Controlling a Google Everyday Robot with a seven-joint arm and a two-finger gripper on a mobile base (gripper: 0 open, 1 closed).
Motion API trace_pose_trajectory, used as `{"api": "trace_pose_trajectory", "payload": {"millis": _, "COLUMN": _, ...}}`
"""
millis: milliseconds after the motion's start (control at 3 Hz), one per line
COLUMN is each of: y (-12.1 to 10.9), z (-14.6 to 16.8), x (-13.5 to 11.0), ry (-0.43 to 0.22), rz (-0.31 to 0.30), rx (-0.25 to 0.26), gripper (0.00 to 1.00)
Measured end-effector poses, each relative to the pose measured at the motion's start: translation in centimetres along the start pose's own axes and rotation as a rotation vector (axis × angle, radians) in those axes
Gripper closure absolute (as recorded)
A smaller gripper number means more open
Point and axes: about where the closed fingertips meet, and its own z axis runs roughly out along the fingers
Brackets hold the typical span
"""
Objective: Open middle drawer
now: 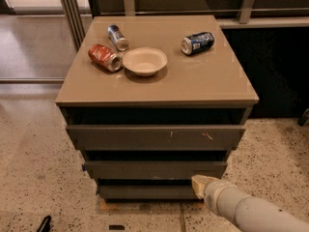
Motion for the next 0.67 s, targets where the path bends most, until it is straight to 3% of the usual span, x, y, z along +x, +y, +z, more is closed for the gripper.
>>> {"api": "trace_pose_trajectory", "payload": {"millis": 667, "y": -0.26, "z": 0.75, "x": 0.40, "ry": -0.001, "rz": 0.008, "rx": 0.017, "gripper": 1.00}}
